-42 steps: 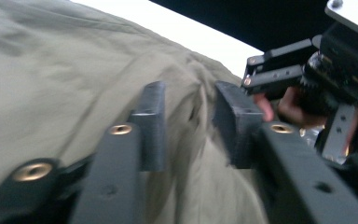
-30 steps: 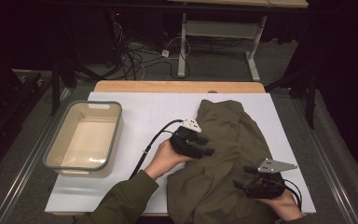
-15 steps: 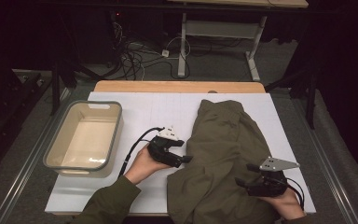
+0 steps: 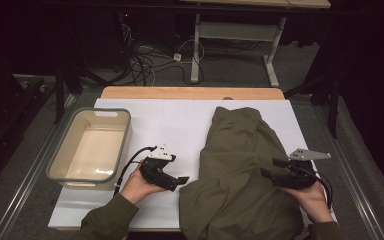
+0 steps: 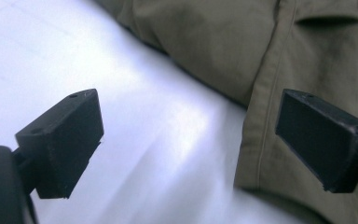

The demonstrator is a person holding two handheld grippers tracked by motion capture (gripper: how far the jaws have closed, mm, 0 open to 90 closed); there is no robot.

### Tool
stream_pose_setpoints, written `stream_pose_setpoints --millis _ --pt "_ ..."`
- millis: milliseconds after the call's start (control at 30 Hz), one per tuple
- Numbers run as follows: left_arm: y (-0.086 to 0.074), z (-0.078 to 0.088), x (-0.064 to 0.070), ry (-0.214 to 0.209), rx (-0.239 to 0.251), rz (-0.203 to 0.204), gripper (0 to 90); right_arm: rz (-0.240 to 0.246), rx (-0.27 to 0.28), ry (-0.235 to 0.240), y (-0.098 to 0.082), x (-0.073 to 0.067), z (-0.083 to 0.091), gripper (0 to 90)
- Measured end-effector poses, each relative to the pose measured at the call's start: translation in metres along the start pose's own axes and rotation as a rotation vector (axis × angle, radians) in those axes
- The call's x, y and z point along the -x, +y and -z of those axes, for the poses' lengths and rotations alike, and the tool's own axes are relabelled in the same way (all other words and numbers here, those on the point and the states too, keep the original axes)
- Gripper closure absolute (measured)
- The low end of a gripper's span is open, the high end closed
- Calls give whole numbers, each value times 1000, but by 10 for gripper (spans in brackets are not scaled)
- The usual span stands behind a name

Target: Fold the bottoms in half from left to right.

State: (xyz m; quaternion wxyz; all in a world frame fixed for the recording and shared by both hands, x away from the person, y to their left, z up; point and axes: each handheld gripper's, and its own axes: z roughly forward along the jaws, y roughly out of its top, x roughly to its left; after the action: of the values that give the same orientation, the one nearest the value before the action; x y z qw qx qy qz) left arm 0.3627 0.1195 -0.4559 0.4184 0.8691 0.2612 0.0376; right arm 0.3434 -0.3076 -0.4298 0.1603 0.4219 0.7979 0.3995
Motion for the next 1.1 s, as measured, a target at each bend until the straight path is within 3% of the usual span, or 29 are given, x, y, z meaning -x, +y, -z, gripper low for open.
stream_pose_setpoints --millis 200,300,567,633,867,1000,1100 --pt "-16 4 2 -12 -10 42 0 -18 -4 -31 22 13 -15 450" --pt "-18 3 4 -19 -16 37 0 -23 -10 -50 32 18 -24 478" --pt "-18 2 2 11 -32 11 0 -68 3 -70 54 39 -51 554" --pt "-18 2 0 10 -29 15 0 -106 -2 -66 61 47 -64 580" --pt "-18 3 0 21 -31 -2 0 -159 -49 -72 65 63 -89 624" --pt "-18 2 -1 19 -33 1 0 -192 -93 -52 59 71 -102 629" --pt "-17 2 -1 18 -35 0 1 -198 -98 -18 56 72 -109 686"
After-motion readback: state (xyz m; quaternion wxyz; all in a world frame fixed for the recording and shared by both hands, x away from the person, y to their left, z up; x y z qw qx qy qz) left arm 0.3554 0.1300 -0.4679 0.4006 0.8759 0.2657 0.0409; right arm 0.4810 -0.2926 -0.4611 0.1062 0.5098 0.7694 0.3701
